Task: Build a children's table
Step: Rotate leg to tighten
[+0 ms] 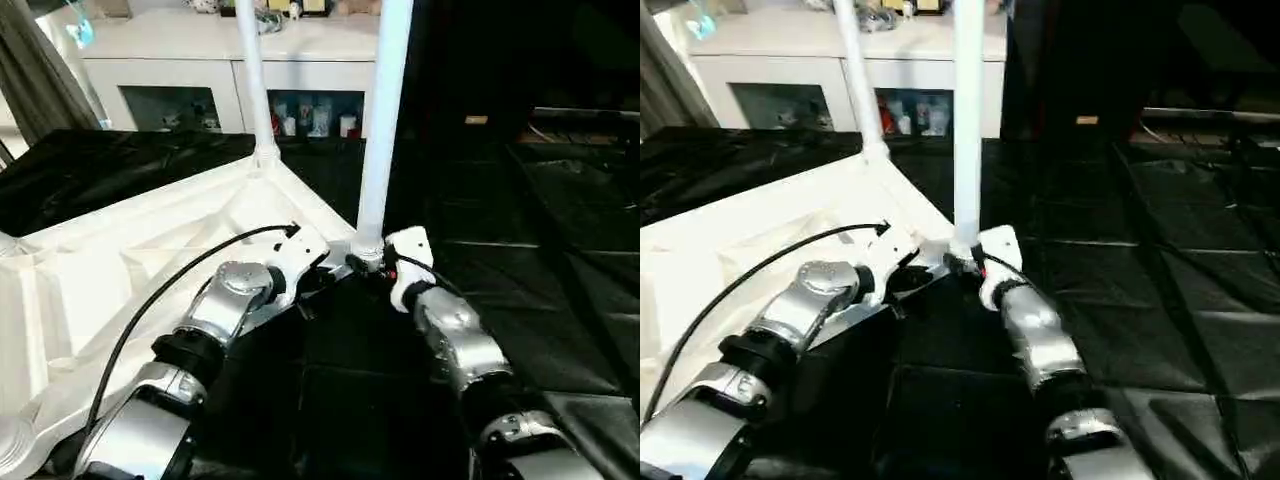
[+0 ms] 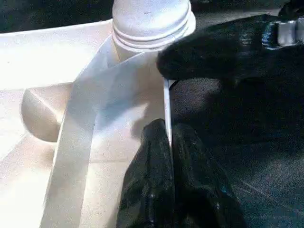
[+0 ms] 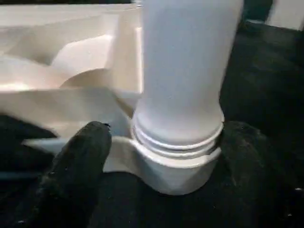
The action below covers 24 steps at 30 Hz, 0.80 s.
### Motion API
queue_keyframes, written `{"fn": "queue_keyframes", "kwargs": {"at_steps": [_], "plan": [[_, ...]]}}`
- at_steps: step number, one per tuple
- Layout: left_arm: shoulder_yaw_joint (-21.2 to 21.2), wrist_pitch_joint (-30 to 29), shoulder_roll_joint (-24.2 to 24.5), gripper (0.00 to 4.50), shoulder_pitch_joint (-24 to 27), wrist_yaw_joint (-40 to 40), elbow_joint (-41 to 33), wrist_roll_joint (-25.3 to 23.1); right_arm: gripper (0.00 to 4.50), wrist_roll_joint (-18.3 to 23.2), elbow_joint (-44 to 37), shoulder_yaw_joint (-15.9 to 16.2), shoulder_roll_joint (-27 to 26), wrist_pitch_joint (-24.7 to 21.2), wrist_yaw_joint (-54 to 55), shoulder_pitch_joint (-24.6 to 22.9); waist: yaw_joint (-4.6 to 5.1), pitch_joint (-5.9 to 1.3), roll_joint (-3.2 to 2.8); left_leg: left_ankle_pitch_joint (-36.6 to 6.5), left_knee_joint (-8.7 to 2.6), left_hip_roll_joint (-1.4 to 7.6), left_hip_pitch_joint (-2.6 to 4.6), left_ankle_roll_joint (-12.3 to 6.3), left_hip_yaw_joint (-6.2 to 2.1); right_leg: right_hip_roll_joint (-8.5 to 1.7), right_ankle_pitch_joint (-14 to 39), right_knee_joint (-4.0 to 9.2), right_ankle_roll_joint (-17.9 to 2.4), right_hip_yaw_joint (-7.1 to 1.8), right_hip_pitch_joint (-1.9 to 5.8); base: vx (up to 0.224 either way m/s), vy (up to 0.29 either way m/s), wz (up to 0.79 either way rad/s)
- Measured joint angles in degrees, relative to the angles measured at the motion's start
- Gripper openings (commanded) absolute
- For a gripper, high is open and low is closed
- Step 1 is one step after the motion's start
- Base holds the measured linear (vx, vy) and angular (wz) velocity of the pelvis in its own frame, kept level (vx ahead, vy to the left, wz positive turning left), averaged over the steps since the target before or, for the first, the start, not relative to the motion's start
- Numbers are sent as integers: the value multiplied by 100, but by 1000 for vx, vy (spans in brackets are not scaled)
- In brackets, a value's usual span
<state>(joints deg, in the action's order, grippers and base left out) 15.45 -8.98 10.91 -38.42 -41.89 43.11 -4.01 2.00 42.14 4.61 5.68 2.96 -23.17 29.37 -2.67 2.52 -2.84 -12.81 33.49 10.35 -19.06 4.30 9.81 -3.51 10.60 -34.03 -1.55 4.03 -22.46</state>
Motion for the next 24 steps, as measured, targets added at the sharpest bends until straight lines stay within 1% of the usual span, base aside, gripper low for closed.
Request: {"fn": "queue_keyframes", "kwargs": {"at_steps": [1,3,5,9,11,14,17,22,23,24], "plan": [[1,62,24,0,16,-46,-11,-3,394,-17,-31,35,78,17,-134,-9,-7,0,-1,0,-3,1,-2,0,0,2,0,-5,0,0,-4,0,0,0],[12,354,184,0,145,-339,-109,9,394,-53,-120,216,426,179,-696,-59,-25,-4,-10,0,-17,2,-8,0,0,4,-1,-8,-1,1,-17,0,0,0],[52,576,329,0,269,-727,-245,21,394,-53,-194,295,659,303,-1184,-108,-54,-11,-22,6,-31,4,-20,-9,0,8,-2,-15,-3,1,-34,0,0,0],[160,918,618,0,530,-1537,-591,169,394,62,-488,404,937,432,-2051,-293,-121,-29,-62,27,-28,18,-60,-43,0,13,6,-20,-27,11,-62,0,0,0],[185,941,754,0,647,-1863,-794,261,394,143,-658,476,1049,432,-2433,-369,-151,-32,-68,30,6,32,-91,-52,2,15,19,-24,-30,17,-73,0,0,0],[199,943,866,0,720,-2208,-935,355,394,274,-824,497,1115,431,-2803,-491,-199,-32,-69,12,36,30,-114,-77,12,9,28,-28,-33,9,-84,0,0,0],[227,950,908,0,768,-2398,-994,393,394,294,-921,599,1258,431,-3067,-513,-232,-32,-68,11,40,29,-111,-78,16,7,28,-32,-33,6,-84,0,0,0],[225,970,995,0,880,-2681,-1100,446,394,347,-1089,645,1364,434,-3442,-654,-242,-32,-68,16,40,36,-97,-69,16,9,31,-48,-28,8,-81,0,0,0],[223,957,1012,0,894,-2729,-1109,464,379,394,-1109,645,1370,434,-3490,-678,-241,-32,-68,17,40,36,-96,-68,16,10,31,-51,-28,8,-81,0,0,0],[223,944,1020,0,894,-2743,-1111,477,379,409,-1114,647,1370,433,-3504,-682,-240,-32,-68,18,40,36,-96,-66,16,9,31,-52,-28,7,-80,0,0,0]]}}
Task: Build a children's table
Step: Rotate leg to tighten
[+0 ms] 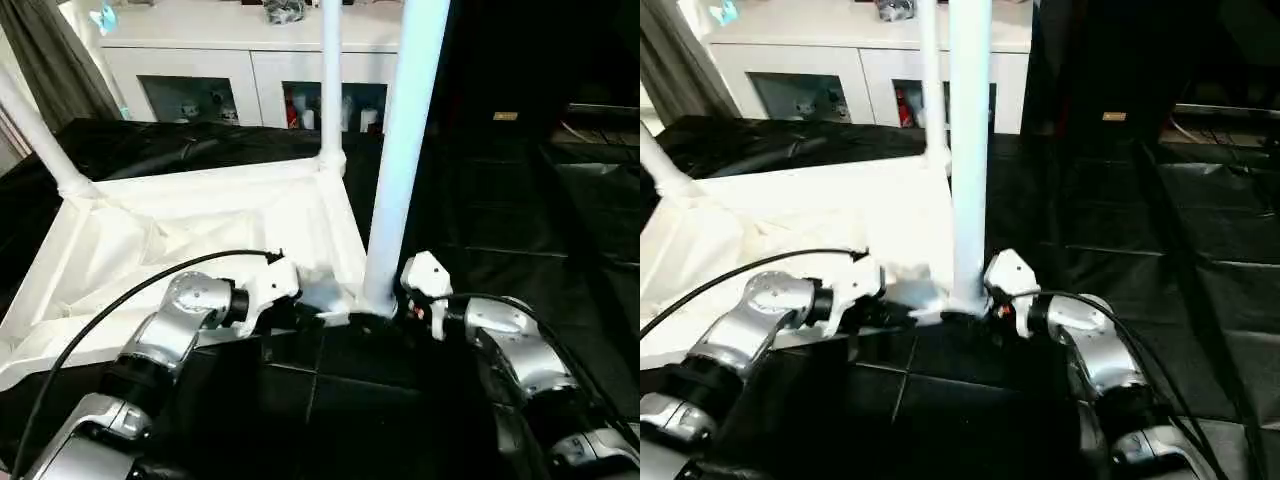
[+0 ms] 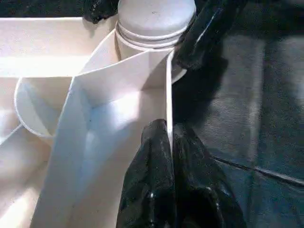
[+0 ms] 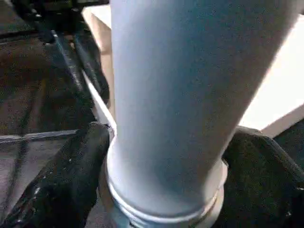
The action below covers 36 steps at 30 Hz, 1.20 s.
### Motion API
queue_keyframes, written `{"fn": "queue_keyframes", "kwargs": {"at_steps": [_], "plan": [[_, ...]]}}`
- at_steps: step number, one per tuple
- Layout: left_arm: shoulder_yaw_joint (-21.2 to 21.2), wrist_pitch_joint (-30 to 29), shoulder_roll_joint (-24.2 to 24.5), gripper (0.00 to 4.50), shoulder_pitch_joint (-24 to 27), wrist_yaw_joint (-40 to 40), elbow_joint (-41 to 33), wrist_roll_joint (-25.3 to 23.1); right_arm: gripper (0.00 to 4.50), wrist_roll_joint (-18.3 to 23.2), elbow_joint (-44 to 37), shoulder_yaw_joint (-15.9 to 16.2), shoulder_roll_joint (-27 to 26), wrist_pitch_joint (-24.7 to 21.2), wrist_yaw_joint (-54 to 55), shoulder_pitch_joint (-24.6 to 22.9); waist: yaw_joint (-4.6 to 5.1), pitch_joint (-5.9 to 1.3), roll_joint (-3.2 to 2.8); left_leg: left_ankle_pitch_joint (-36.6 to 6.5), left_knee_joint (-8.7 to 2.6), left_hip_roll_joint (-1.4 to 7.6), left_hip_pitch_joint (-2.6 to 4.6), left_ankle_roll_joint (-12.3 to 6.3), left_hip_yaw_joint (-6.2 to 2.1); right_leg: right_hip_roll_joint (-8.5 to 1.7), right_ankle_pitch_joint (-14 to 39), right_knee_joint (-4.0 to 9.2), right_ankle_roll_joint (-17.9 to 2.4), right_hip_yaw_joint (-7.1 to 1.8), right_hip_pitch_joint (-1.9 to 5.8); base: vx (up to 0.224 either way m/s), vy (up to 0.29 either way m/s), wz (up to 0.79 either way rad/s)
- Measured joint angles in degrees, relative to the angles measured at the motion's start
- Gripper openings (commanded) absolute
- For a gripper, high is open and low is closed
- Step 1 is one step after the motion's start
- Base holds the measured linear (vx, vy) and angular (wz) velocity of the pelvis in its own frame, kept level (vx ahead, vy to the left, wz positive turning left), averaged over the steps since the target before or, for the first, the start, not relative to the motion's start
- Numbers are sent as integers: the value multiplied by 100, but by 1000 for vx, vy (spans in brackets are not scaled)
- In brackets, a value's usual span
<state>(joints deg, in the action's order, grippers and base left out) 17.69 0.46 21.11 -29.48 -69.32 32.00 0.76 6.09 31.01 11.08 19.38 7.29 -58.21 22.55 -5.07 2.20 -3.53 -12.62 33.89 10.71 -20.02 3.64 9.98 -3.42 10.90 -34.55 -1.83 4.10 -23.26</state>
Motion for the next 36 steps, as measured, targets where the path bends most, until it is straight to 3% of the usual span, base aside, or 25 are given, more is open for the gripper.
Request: {"fn": "queue_keyframes", "kwargs": {"at_steps": [8,22,31,36], "plan": [[0,-27,20,0,6,-46,-21,20,315,77,-62,-1,30,-48,-207,-3,1,0,-2,0,1,0,-2,0,0,0,0,-1,0,0,0,0,0,0],[-11,-49,28,0,15,-81,-20,6,272,211,-127,-58,-92,-164,-140,-118,1,-3,-4,0,1,1,0,0,0,0,0,-1,0,1,2,0,0,0],[-83,-44,-536,0,-418,1237,779,-456,269,-145,196,-394,-781,-595,1849,53,52,-1,8,-12,2,-6,101,43,1,-1,19,24,38,-10,94,0,0,0],[-115,-335,-1035,0,-710,2163,1197,-592,269,-395,527,-645,-1251,-876,3371,329,157,-1,-7,-11,-12,-28,115,40,-1,-11,21,107,41,-16,131,0,0,0]]}}
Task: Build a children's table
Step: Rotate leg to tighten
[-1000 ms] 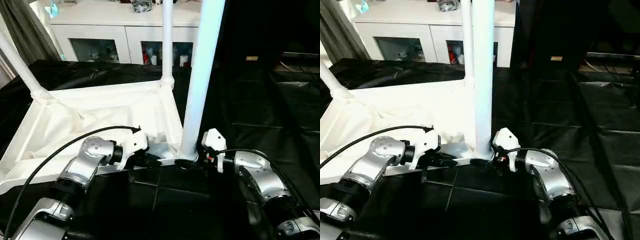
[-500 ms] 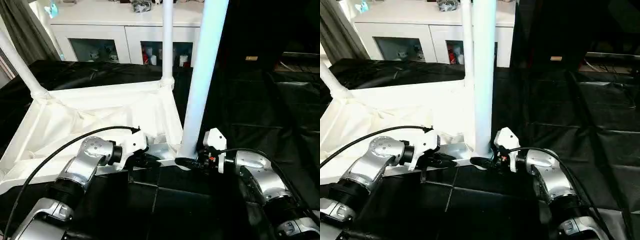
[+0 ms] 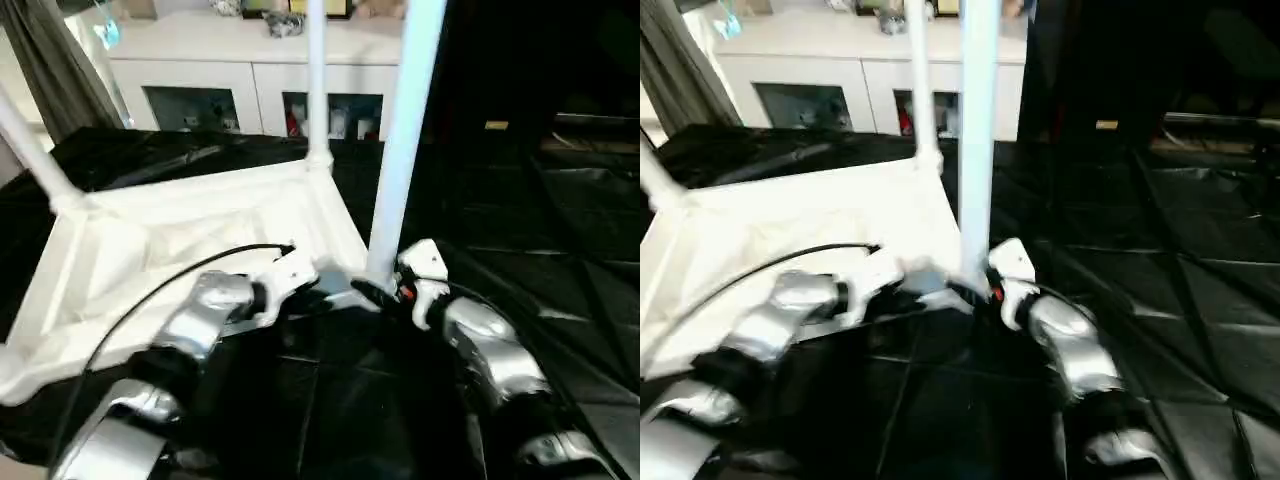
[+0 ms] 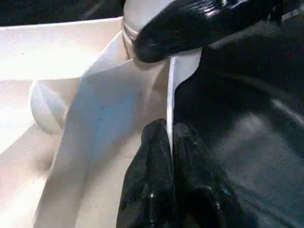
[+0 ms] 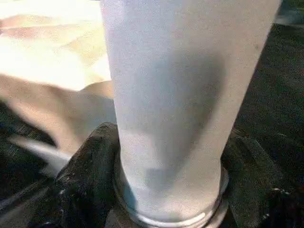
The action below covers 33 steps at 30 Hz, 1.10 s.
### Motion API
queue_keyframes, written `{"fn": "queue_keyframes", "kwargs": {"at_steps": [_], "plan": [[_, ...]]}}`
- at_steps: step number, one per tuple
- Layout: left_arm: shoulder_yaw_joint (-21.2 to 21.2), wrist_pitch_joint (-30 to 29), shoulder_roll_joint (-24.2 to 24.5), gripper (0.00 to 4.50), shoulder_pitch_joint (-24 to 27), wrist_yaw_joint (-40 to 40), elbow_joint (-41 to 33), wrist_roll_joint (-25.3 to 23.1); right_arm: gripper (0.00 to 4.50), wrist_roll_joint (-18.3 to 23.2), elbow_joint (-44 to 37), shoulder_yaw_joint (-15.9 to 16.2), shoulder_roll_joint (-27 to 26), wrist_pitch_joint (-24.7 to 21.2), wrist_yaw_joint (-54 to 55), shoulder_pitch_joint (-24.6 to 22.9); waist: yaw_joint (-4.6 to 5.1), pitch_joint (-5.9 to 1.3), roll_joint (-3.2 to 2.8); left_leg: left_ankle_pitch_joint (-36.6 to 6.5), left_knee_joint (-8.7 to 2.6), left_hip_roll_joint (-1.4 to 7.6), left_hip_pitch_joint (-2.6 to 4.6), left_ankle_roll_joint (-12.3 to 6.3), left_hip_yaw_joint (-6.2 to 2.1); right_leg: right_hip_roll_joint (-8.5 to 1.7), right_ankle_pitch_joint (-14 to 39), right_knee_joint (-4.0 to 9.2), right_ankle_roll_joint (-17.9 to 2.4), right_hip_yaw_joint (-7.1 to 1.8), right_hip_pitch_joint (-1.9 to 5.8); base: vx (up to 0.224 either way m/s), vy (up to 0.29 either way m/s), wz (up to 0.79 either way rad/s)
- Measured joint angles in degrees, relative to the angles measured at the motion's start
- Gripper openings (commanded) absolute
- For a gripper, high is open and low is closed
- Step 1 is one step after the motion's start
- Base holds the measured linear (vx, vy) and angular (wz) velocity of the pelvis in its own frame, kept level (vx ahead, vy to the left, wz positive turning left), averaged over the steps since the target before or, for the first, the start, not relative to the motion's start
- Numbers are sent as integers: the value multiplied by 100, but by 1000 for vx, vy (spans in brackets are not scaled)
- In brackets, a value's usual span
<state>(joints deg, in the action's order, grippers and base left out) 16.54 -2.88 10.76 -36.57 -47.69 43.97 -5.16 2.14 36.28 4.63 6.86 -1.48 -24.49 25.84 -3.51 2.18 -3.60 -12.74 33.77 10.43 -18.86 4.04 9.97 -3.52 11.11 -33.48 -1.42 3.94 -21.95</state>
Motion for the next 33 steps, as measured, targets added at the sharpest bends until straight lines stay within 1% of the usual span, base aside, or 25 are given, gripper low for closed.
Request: {"fn": "queue_keyframes", "kwargs": {"at_steps": [2,3,5,7,10,11,12,14,17,18,20,21,22,26,27,28,29,30,31,32,33], "plan": [[-37,-66,-342,0,-238,533,382,-99,269,-149,260,-138,-238,-105,885,236,13,-1,-15,1,-8,-21,-11,-3,0,-17,0,38,0,-2,6,0,0,0],[-37,-64,-442,0,-284,675,453,-135,269,-193,315,-153,-256,-117,1085,290,22,-1,-14,1,-19,-44,-14,-5,0,-39,0,46,0,-2,5,0,0,0],[-37,-36,-532,0,-347,820,575,-173,269,-245,332,-165,-257,-119,1298,303,32,-4,-20,22,-24,-79,-17,-40,9,-88,0,45,0,2,5,0,0,0],[-37,41,-570,0,-355,847,630,-186,269,-261,342,-173,-262,-115,1341,304,43,-12,-32,52,-23,-93,-19,-89,9,-98,0,45,0,-4,7,0,0,0],[-23,175,-568,0,-356,846,656,-243,269,-260,341,-209,-281,-99,1345,304,57,-12,-32,54,-25,-103,-22,-93,10,-104,0,45,0,-13,7,0,0,0],[-19,239,-567,0,-374,846,707,-252,304,-253,341,-226,-291,-92,1359,302,55,-13,-34,54,-28,-103,-21,-93,10,-104,0,45,0,-12,7,0,0,0],[-16,307,-567,0,-399,846,768,-261,304,-251,341,-236,-301,-80,1396,300,53,-13,-34,54,-33,-103,-21,-94,10,-104,-1,44,1,-12,7,0,0,0],[-16,401,-566,0,-422,847,838,-279,341,-257,339,-243,-320,-52,1433,290,50,-10,-30,55,-55,-104,-20,-94,10,-104,-1,44,1,-11,4,0,0,0],[-23,499,-559,0,-454,860,891,-323,362,-249,232,-237,-345,44,1369,193,48,-4,-21,56,-82,-103,-23,-94,10,-104,-1,44,2,-3,0,0,0,0],[-23,536,-550,0,-454,860,898,-336,362,-240,201,-237,-333,62,1311,162,44,-3,-19,56,-85,-102,-26,-94,10,-104,-1,44,3,-2,0,0,0,0],[-21,619,-545,0,-456,859,916,-351,383,-166,61,-239,-242,82,1081,66,33,1,-13,56,-89,-102,-28,-94,10,-104,-2,44,5,-1,-1,0,0,0],[-22,653,-543,0,-457,859,922,-354,383,-144,8,-240,-168,91,942,21,28,4,-11,56,-89,-102,-32,-94,10,-104,-3,44,8,-2,-3,0,0,0],[-21,704,-542,0,-462,858,933,-355,383,-61,-90,-250,-71,114,773,-51,23,4,-11,56,-89,-102,-31,-94,10,-103,-5,44,11,-2,-5,0,0,0],[-27,1010,-541,0,-458,846,968,-354,383,325,-511,-332,367,190,-138,-283,11,1,-20,60,-88,-101,-73,-99,11,-104,-42,42,54,-9,-11,0,0,0],[-70,1043,-567,45,-447,788,960,-322,387,472,-705,-364,480,193,-428,-387,2,-4,-27,62,-87,-98,-80,-103,11,-104,-46,38,57,-9,-11,0,0,0],[-115,1074,-579,45,-414,709,924,-238,387,581,-839,-392,637,196,-700,-466,-9,-6,-29,73,-87,-96,-89,-121,11,-104,-66,35,43,-9,-12,0,0,0],[-228,1151,-606,57,-332,624,854,-69,387,705,-964,-427,786,201,-993,-552,-27,-8,-32,78,-83,-85,-108,-130,11,-102,-67,29,52,-4,-15,0,0,0],[-287,1200,-627,57,-280,557,790,26,387,761,-1021,-441,885,200,-1168,-576,-49,-5,-27,79,-73,-67,-114,-132,13,-94,-63,28,57,6,-33,67,-16,13],[-330,1193,-632,60,-220,446,657,141,387,856,-1110,-472,946,184,-1331,-605,-71,-5,-24,91,-59,-54,-154,-151,17,-85,-63,20,57,8,-65,62,-10,3],[-348,1158,-630,69,-154,309,501,267,387,956,-1220,-486,1017,177,-1537,-645,-78,-6,-25,82,-23,-50,-222,-166,17,-86,-56,-11,55,8,-128,62,-10,3],[-381,1075,-612,79,-109,195,348,354,387,1011,-1297,-508,1045,159,-1636,-674,-85,-6,-24,74,12,-49,-264,-180,17,-88,-49,-59,43,3,-180,0,0,0]]}}
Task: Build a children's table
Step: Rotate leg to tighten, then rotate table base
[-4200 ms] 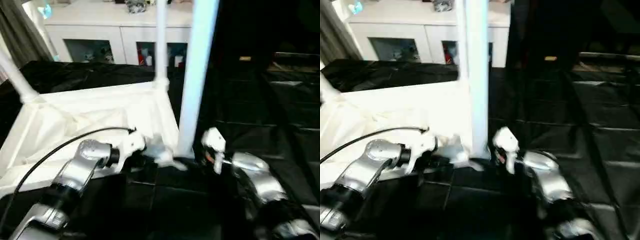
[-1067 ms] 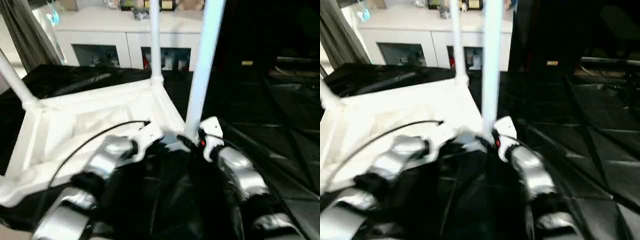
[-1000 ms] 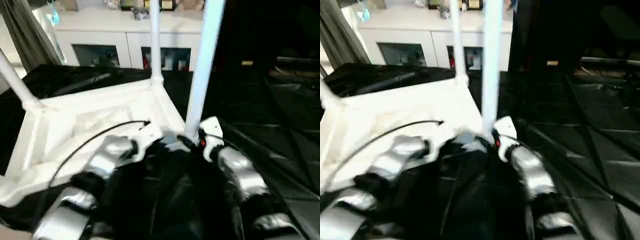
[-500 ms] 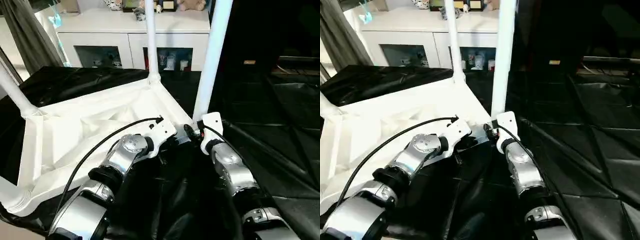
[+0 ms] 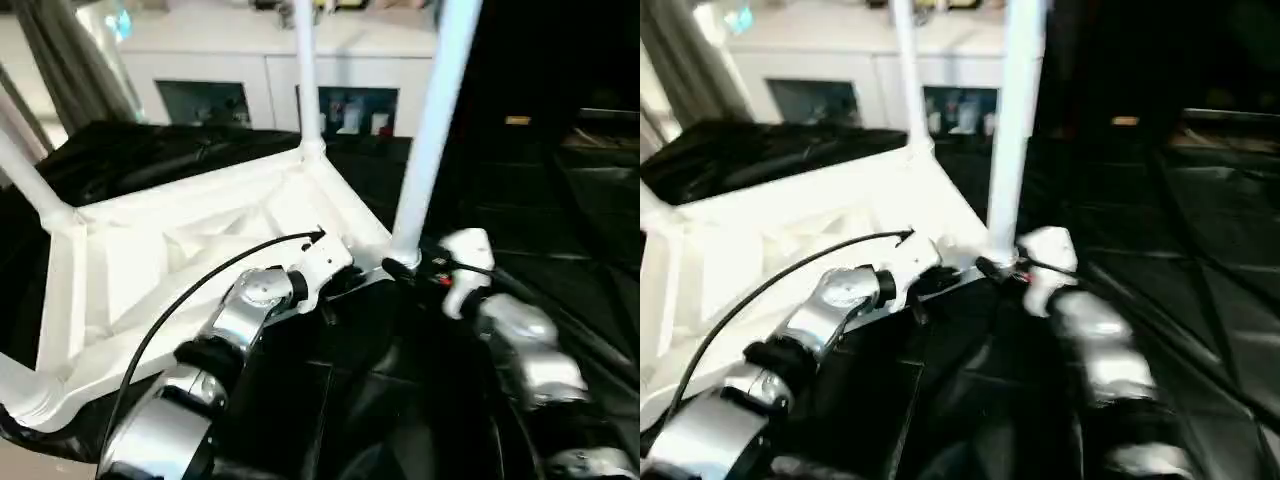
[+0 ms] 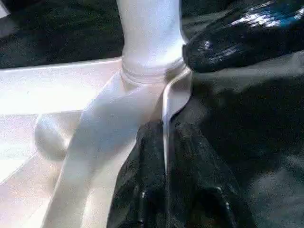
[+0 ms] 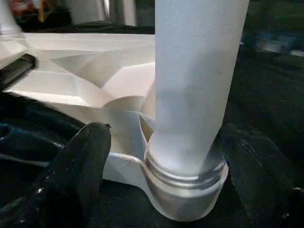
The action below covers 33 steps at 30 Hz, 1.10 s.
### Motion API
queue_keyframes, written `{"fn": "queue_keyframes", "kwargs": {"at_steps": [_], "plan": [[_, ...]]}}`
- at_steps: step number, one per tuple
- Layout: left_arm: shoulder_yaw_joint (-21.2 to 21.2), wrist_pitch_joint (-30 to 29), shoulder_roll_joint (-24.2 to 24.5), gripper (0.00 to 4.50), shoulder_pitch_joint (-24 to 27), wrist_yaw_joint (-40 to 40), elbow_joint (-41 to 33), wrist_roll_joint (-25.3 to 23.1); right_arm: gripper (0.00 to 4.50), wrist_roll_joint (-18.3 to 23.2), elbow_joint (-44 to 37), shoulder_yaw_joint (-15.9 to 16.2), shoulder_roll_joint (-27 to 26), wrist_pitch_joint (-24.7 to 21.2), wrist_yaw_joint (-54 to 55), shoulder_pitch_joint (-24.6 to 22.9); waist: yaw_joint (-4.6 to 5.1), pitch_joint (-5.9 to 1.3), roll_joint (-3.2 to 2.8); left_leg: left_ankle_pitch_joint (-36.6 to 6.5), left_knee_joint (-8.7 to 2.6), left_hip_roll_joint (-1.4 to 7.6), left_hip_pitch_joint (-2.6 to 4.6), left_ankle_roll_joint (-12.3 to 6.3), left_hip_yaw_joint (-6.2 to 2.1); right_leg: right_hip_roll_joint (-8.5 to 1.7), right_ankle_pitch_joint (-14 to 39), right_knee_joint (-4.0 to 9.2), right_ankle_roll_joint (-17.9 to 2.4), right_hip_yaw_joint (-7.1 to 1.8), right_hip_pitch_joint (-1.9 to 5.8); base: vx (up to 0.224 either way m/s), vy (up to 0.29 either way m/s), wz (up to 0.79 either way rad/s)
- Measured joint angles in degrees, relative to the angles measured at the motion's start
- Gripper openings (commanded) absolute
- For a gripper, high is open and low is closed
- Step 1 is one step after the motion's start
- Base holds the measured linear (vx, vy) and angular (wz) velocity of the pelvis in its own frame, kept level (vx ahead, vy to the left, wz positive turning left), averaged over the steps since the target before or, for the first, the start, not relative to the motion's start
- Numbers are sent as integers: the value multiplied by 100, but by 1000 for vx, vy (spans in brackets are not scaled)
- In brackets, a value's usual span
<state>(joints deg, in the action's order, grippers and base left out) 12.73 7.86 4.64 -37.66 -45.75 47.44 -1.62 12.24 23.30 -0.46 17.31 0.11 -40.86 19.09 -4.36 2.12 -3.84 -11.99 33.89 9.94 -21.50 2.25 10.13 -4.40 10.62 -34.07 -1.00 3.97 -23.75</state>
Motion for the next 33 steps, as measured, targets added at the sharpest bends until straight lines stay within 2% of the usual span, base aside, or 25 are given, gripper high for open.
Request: {"fn": "queue_keyframes", "kwargs": {"at_steps": [3,5,7,9,11,12,17,22,25,27,33], "plan": [[-44,-343,108,96,307,-415,-670,308,387,240,-192,-33,31,-109,-264,-59,-8,3,8,-38,111,8,-127,-65,-3,-1,37,-117,-31,-10,-140,0,0,0],[-42,-656,218,104,559,-652,-1164,472,387,381,-313,-17,29,-215,-445,-110,-15,7,15,-42,136,20,-157,-71,-12,4,37,-141,-30,0,-169,0,0,0],[-44,-933,398,132,762,-849,-1580,631,387,427,-365,15,29,-286,-597,-134,-20,14,24,-41,152,30,-152,-71,-12,5,42,-162,-31,3,-167,0,0,0],[-58,-1371,724,149,1080,-1094,-2315,888,387,529,-481,80,27,-405,-767,-150,-14,27,43,-38,156,37,-131,-68,-8,6,41,-176,-30,2,-151,-31,-8,0],[-123,-1708,1040,172,1327,-1271,-2915,1099,387,591,-538,105,35,-482,-941,-167,-9,63,94,-43,142,40,-65,-13,-6,6,42,-184,-27,2,-104,-52,-16,0],[-172,-1825,1121,172,1386,-1297,-3107,1137,387,612,-559,119,38,-507,-993,-167,-10,76,114,-33,129,40,-53,13,-6,6,60,-182,3,2,-96,0,0,0],[-318,-2195,1351,212,1709,-1265,-4009,1217,387,543,-512,181,48,-435,-945,-108,-4,93,142,21,78,36,-49,97,4,5,4,-118,6,-4,-78,0,0,0],[-321,-2583,1786,250,2153,-1225,-4693,1272,387,360,-208,-60,64,-137,-485,123,13,93,141,29,77,34,-46,105,6,5,-29,-103,-23,-7,-64,0,0,0],[-363,-2896,2101,261,2531,-1333,-5034,1417,387,361,-157,-192,208,-95,-391,124,0,91,136,30,76,35,-45,104,6,5,-28,-103,-21,-6,-56,0,0,0],[-459,-3061,2360,286,2787,-1481,-5184,1510,387,363,-156,-252,420,-96,-466,106,-8,90,135,34,76,35,-47,97,6,6,-22,-102,-12,-5,-56,0,0,0],[-740,-3212,2919,294,3092,-1767,-5228,1579,387,387,-332,-109,967,-286,-1348,-354,-60,90,135,48,79,36,-36,68,5,7,-18,-93,-9,-4,-32,0,0,0]]}}
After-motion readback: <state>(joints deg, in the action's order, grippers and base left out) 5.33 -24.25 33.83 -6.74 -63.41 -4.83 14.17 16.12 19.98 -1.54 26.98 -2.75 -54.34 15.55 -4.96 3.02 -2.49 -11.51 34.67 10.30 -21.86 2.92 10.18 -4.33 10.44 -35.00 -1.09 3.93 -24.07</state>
